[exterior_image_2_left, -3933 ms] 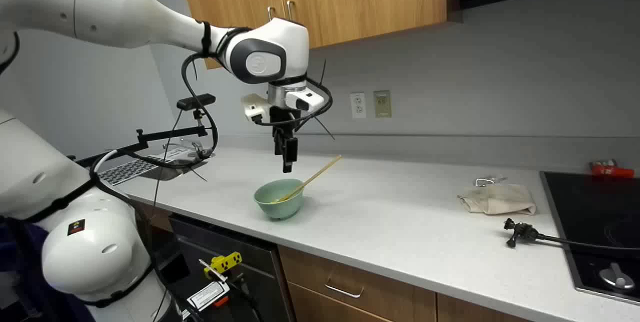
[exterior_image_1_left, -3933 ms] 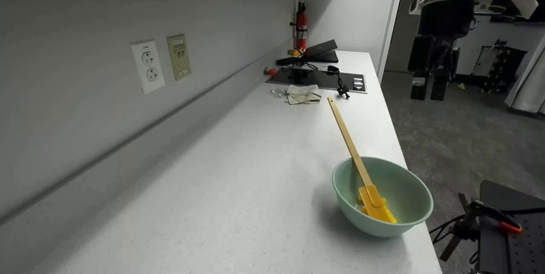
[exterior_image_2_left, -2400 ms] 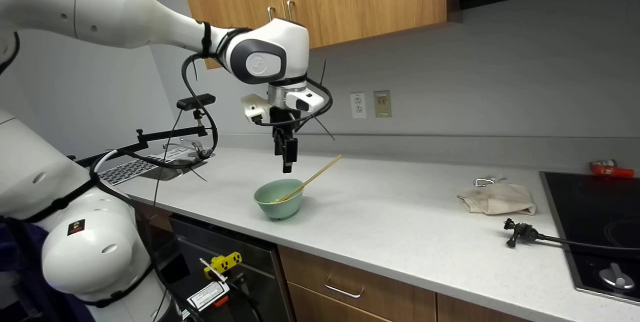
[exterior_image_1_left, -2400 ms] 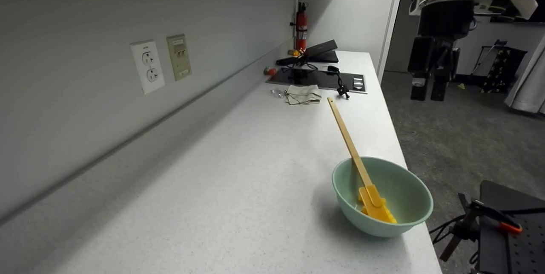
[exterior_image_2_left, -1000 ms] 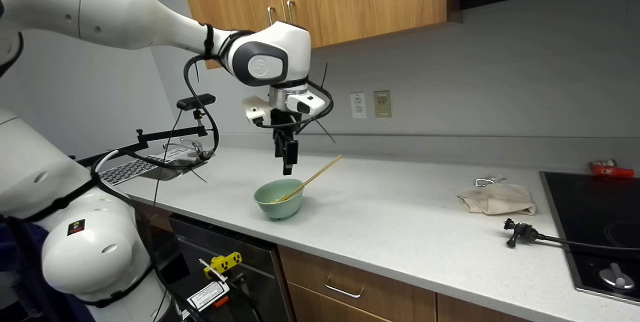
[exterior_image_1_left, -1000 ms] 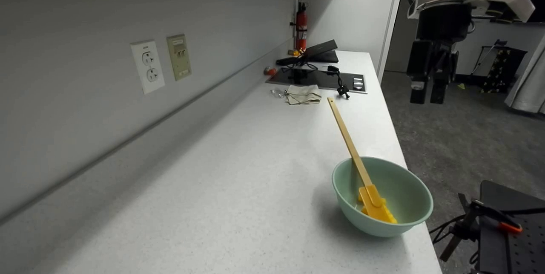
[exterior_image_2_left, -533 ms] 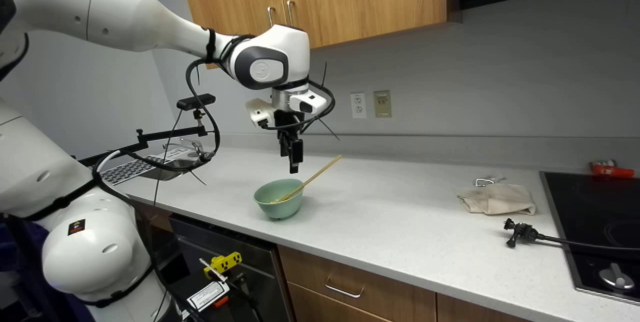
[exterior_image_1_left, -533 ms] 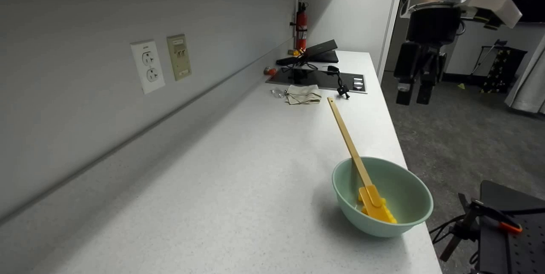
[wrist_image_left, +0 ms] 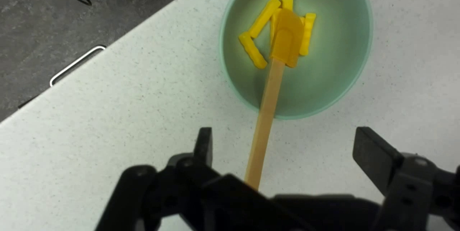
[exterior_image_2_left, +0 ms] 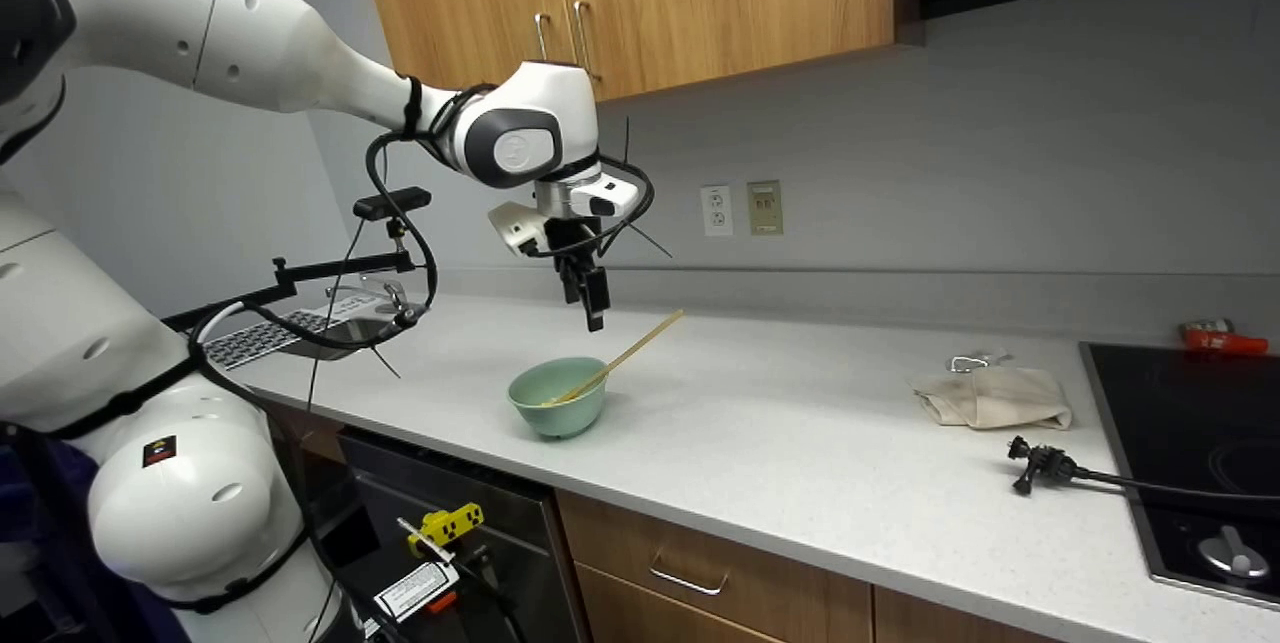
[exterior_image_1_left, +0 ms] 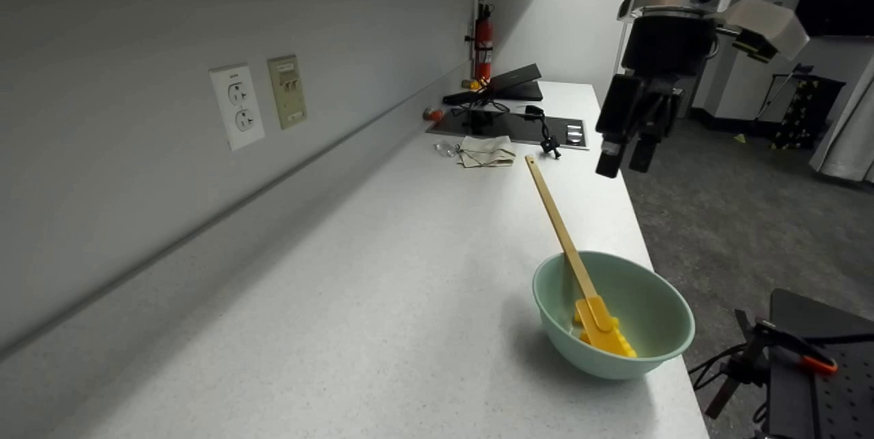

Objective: Use the wooden spatula to stir the contents in the green bowl

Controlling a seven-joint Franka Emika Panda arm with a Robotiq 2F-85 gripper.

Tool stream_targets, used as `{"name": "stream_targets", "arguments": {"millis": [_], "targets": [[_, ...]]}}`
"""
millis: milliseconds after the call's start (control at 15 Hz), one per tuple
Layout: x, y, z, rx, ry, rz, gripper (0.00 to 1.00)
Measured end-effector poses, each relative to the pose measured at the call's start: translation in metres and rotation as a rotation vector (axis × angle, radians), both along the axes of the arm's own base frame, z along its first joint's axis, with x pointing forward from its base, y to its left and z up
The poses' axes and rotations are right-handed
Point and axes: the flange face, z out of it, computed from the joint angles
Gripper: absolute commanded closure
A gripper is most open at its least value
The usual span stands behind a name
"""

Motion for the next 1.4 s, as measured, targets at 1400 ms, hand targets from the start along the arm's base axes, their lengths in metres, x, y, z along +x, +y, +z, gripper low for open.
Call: {"name": "stream_targets", "arguments": {"millis": [1400], "targets": [[0.051,0.005,-0.027,-0.164,-0.246,-0.303,0.0]]}}
